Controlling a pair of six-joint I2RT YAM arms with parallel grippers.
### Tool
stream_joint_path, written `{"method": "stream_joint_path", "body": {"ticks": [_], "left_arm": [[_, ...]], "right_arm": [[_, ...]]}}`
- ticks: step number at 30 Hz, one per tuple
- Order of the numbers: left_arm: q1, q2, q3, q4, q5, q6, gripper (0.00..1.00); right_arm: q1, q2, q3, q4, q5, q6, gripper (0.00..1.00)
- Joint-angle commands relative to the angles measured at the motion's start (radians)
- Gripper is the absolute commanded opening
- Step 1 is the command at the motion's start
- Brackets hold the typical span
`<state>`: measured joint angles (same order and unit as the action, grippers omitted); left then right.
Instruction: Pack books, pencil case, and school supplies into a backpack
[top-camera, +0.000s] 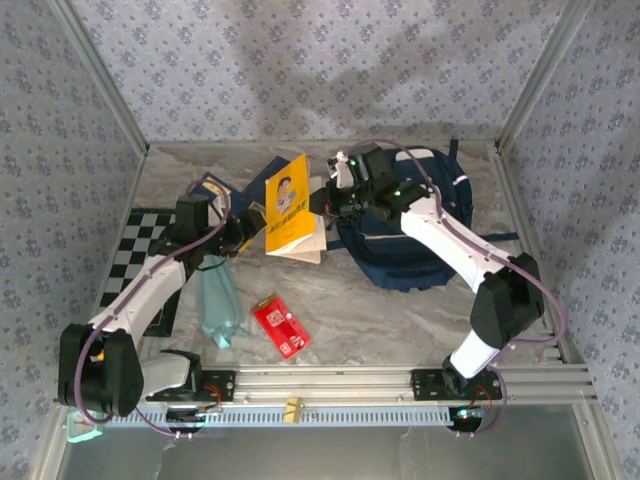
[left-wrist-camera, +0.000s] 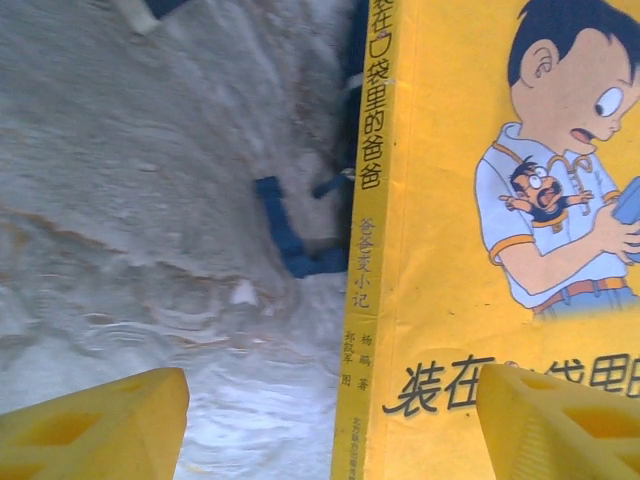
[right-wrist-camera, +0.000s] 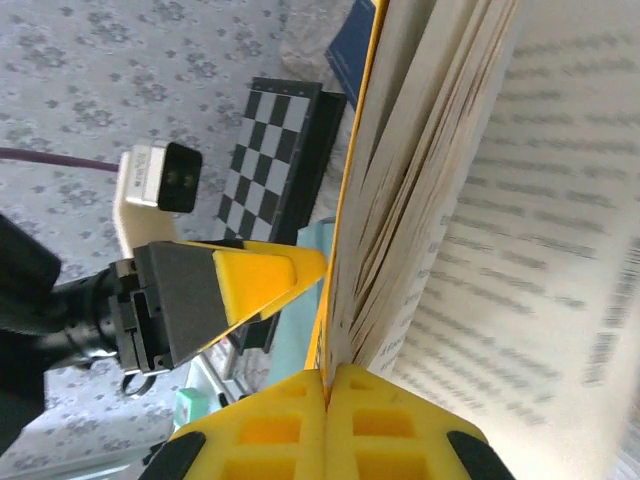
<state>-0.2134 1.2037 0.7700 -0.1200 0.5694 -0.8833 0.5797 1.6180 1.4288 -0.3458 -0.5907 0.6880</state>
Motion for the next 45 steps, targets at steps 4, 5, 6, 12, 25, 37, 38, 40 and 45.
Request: {"method": "stream_joint_path", "body": {"ticks": [4, 5, 6, 12, 25, 37, 38, 40, 45], "left_arm": [[-0.032, -0.033, -0.045, 0.288, 0.127, -0.214, 0.87], [-0.043, -0.028, -0.042, 0.312, 0.126, -0.230, 0.87], [-0.051, -0.023, -0.036, 0.332, 0.126, -0.248, 0.88], [-0.082, -0.016, -0.017, 0.326, 0.101, -0.299, 0.98], [-0.101, -0.007, -0.006, 0.365, 0.087, -0.348, 1.00], [-0.101, -0.049, -0.018, 0.463, 0.103, -0.383, 0.55], [-0.101, -0.050, -0.018, 0.463, 0.103, -0.384, 0.51], [-0.101, -0.054, -0.021, 0.462, 0.100, -0.382, 0.43], [-0.101, -0.049, -0.015, 0.458, 0.101, -0.371, 0.25]], "right_arm": [[-0.030, -0.053, -0.020, 0.109, -0.131, -0.002, 0.00], [-0.033, -0.055, -0.025, 0.128, -0.150, 0.004, 0.00], [-0.037, -0.058, -0.033, 0.159, -0.169, 0.020, 0.00], [-0.061, -0.072, -0.060, 0.276, -0.238, 0.093, 0.00], [-0.074, -0.075, -0.090, 0.379, -0.260, 0.160, 0.00], [-0.092, -0.001, -0.151, 0.349, -0.236, 0.111, 0.00], [-0.096, 0.006, -0.142, 0.342, -0.245, 0.104, 0.00], [-0.100, 0.015, -0.127, 0.307, -0.250, 0.090, 0.00], [-0.093, 0.018, -0.123, 0.288, -0.257, 0.073, 0.00]]}}
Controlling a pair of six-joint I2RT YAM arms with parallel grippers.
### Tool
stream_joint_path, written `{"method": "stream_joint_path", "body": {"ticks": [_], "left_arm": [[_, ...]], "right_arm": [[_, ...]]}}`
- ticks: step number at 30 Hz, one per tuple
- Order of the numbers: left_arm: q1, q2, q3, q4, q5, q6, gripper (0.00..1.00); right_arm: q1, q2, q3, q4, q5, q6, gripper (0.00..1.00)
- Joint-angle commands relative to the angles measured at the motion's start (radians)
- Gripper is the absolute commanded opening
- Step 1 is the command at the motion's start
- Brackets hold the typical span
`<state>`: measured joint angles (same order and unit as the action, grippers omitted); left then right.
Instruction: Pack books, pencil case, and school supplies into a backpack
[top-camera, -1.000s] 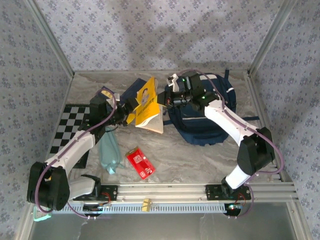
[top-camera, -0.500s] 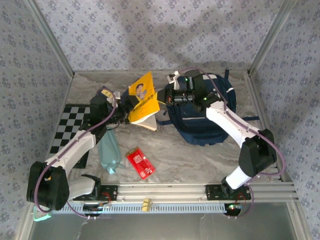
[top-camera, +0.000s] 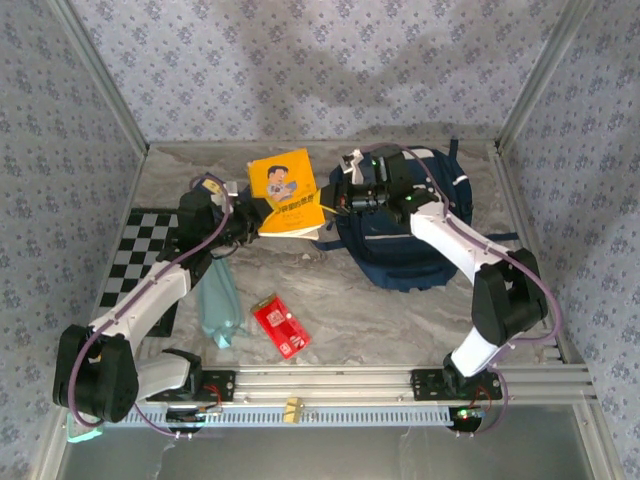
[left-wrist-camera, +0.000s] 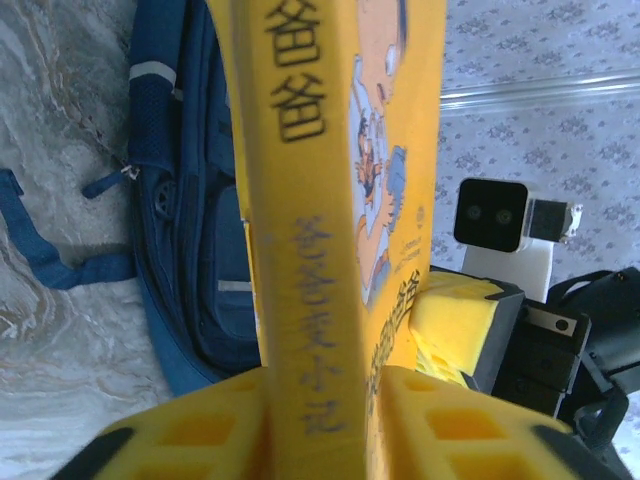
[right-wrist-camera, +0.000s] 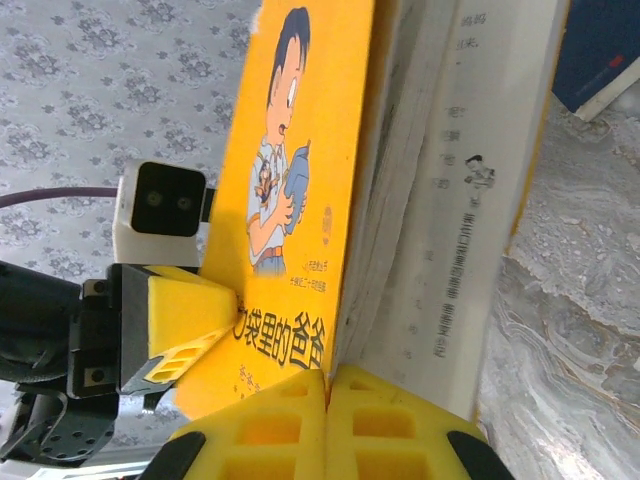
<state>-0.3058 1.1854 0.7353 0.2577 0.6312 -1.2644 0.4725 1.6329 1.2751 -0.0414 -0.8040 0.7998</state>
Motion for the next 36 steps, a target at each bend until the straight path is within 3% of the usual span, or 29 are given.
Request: {"method": "stream_joint_path", "body": {"ticks": [1, 5, 8, 13, 17, 25, 29, 36], "left_arm": [[-0.009, -0.030, 0.020, 0.081, 0.038, 0.008, 0.22], [-0.010, -0.025, 0.021, 0.098, 0.036, 0.011, 0.08], [-0.010, -0.021, 0.020, 0.123, 0.026, -0.006, 0.00], [-0.023, -0.025, 0.017, 0.214, 0.013, -0.036, 0.00], [-0.049, -0.020, 0.036, 0.255, 0.002, -0.034, 0.00], [-0.067, 0.001, 0.062, 0.227, -0.022, 0.015, 0.00], [-0.069, 0.008, 0.083, 0.134, -0.020, 0.077, 0.00], [-0.072, 0.035, 0.081, 0.113, -0.012, 0.105, 0.00]], "right_arm": [[0.014, 0.001, 0.031, -0.026, -0.037, -0.043, 0.00], [0.009, -0.014, 0.029, -0.093, -0.013, -0.080, 0.00], [0.003, -0.041, -0.014, -0.102, 0.015, -0.058, 0.27], [-0.003, -0.086, -0.074, -0.036, 0.022, 0.029, 0.75], [0.008, -0.062, -0.113, 0.070, -0.025, 0.144, 0.88], [0.026, -0.064, -0.110, 0.333, -0.082, 0.331, 0.89], [0.006, -0.117, -0.130, 0.291, -0.067, 0.297, 0.77], [0.003, -0.103, -0.122, 0.262, -0.075, 0.259, 0.48]]}}
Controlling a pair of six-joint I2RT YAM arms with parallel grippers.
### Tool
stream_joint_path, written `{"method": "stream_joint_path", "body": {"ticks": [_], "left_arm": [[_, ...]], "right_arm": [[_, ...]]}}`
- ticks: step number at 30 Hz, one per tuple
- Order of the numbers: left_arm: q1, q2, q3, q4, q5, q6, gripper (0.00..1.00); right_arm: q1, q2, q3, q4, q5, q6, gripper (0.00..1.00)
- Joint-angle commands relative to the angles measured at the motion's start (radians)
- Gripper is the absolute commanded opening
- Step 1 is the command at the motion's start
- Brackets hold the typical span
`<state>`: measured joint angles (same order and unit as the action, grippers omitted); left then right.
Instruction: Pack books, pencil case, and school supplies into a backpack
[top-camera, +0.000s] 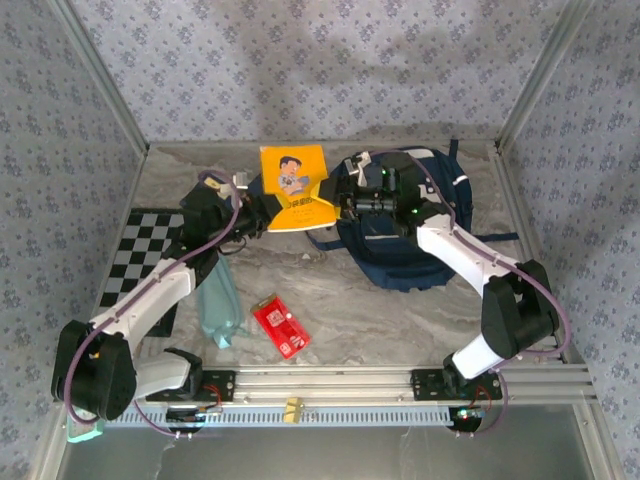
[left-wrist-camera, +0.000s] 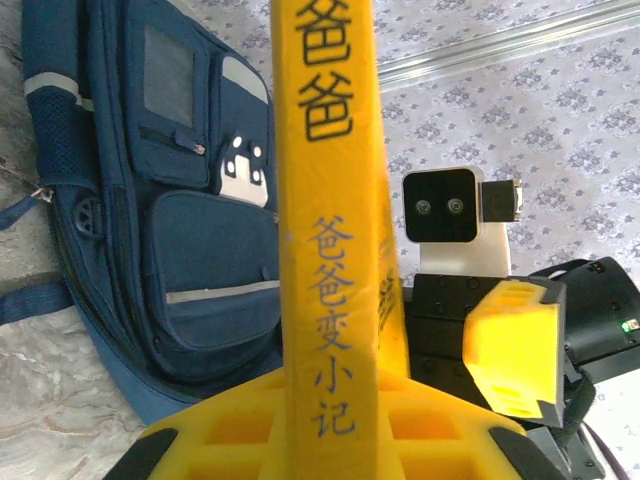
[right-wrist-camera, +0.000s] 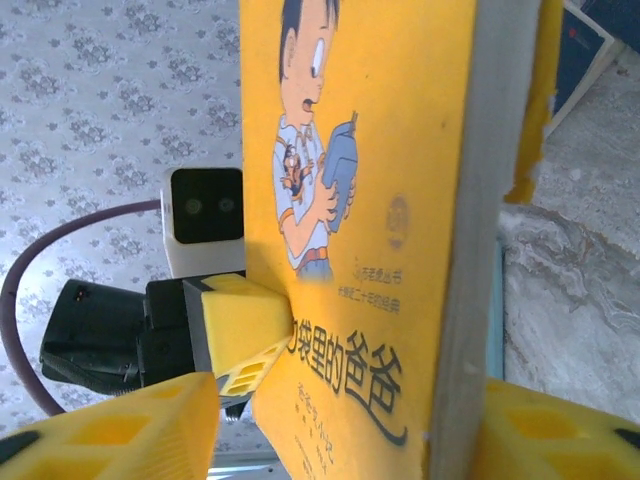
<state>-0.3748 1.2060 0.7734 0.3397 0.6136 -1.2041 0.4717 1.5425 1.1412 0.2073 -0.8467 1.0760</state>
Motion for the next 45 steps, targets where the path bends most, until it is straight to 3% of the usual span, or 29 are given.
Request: {"method": "stream_joint_path", "body": {"ticks": [1, 8, 10, 12, 17, 21, 30, 39, 45], "left_arm": [[-0.004, 0.016, 0.046, 0.026, 0.010, 0.050, 0.00], [-0.004, 0.020, 0.083, -0.110, -0.001, 0.154, 0.01], [-0.004, 0.016, 0.088, -0.120, -0.004, 0.175, 0.14], [-0.006, 0.015, 0.111, -0.187, -0.020, 0.265, 0.38], [-0.043, 0.014, 0.174, -0.435, -0.144, 0.551, 0.54], [-0.155, 0.047, 0.234, -0.590, -0.295, 0.798, 0.62], [-0.395, 0.278, 0.344, -0.599, -0.360, 1.177, 0.63], [-0.486, 0.611, 0.610, -0.587, -0.409, 1.391, 0.64], [-0.510, 0.793, 0.807, -0.671, -0.451, 1.518, 0.73]], "right_arm": [[0.002, -0.008, 0.014, 0.007, -0.034, -0.020, 0.42], [-0.012, -0.026, 0.037, -0.161, 0.007, -0.150, 0.00], [-0.019, -0.047, 0.043, -0.241, 0.033, -0.195, 0.00], [-0.035, -0.070, 0.084, -0.339, 0.062, -0.251, 0.00], [-0.093, -0.165, 0.080, -0.578, 0.187, -0.393, 0.00], [-0.183, -0.256, 0.011, -0.671, 0.233, -0.432, 0.00], [-0.440, -0.410, -0.091, -0.868, 0.274, -0.488, 0.00], [-0.710, -0.507, -0.170, -0.948, 0.269, -0.495, 0.00], [-0.843, -0.534, -0.189, -0.980, 0.231, -0.497, 0.00]]}}
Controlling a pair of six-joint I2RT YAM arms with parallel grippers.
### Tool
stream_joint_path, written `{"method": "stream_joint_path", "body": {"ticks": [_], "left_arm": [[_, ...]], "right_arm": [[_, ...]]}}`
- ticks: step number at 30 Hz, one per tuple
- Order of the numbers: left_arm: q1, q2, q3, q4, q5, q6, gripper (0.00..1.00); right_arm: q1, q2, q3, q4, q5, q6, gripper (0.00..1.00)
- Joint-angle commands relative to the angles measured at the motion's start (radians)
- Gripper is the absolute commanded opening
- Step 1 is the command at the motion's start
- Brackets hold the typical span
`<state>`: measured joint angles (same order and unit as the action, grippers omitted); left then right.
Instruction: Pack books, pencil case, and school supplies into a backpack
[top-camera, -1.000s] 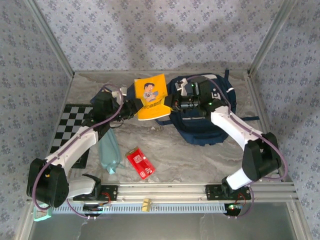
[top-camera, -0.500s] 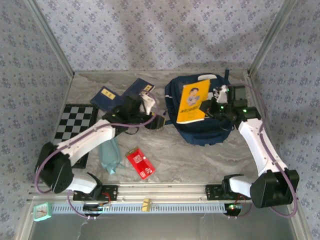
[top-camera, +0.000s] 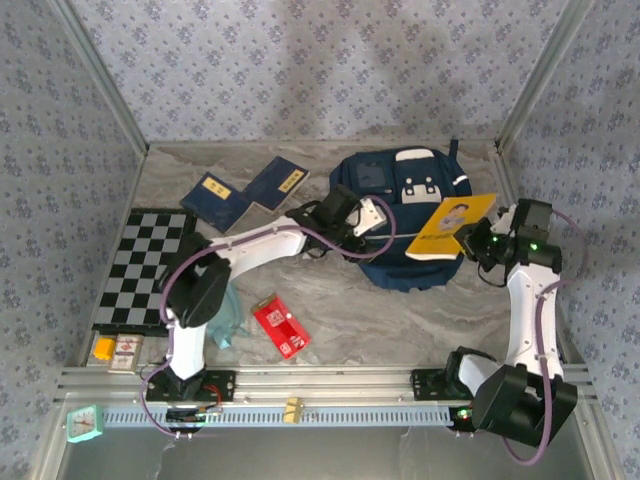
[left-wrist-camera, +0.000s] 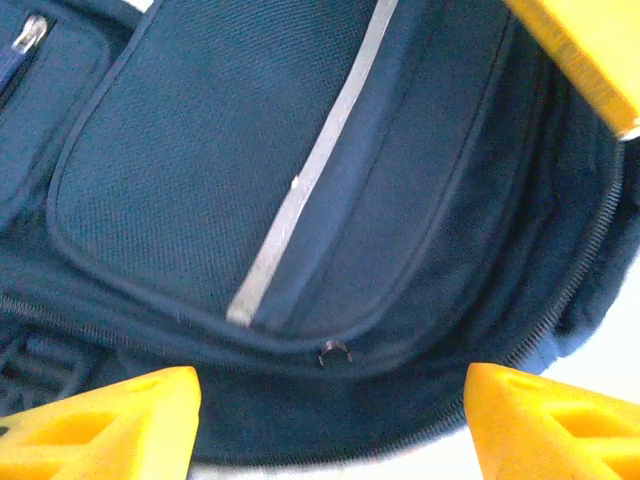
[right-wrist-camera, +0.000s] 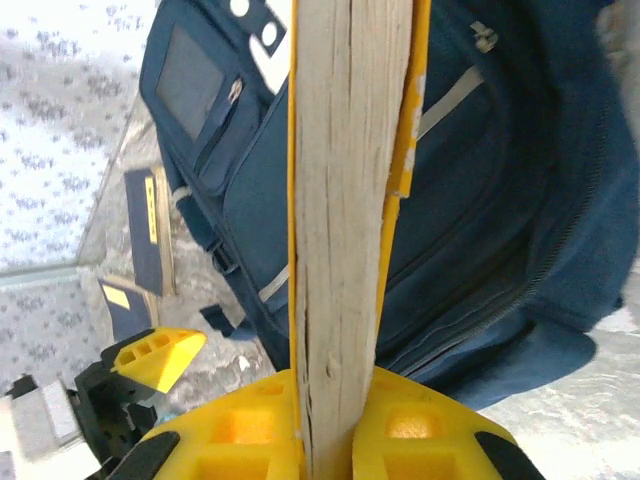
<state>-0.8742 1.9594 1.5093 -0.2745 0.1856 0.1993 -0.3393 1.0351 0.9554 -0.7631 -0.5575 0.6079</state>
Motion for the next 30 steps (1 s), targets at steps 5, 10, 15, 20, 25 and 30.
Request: {"method": "stream_joint_path", "body": {"ticks": [5, 10, 15, 20, 25, 30], "left_arm": [[-0.035, 0.128, 0.137, -0.065, -0.083, 0.233, 0.79], [-0.064, 0.199, 0.199, -0.097, -0.085, 0.321, 0.87], [-0.077, 0.300, 0.306, -0.098, -0.148, 0.321, 0.90], [-0.075, 0.403, 0.430, -0.135, -0.210, 0.318, 0.84], [-0.074, 0.411, 0.460, -0.138, -0.216, 0.304, 0.54], [-0.066, 0.364, 0.451, -0.132, -0.199, 0.270, 0.15]], "right_arm": [[-0.109, -0.025, -0.002, -0.028, -0.102, -0.031, 0.00], [-0.139, -0.023, 0.016, -0.034, -0.122, -0.030, 0.00], [-0.147, -0.021, 0.022, -0.039, -0.132, -0.030, 0.00], [-0.151, -0.023, 0.019, -0.042, -0.138, -0.033, 0.00], [-0.155, -0.031, 0.013, -0.038, -0.142, -0.034, 0.00], [-0.162, -0.041, 0.030, -0.059, -0.123, -0.037, 0.00]]}}
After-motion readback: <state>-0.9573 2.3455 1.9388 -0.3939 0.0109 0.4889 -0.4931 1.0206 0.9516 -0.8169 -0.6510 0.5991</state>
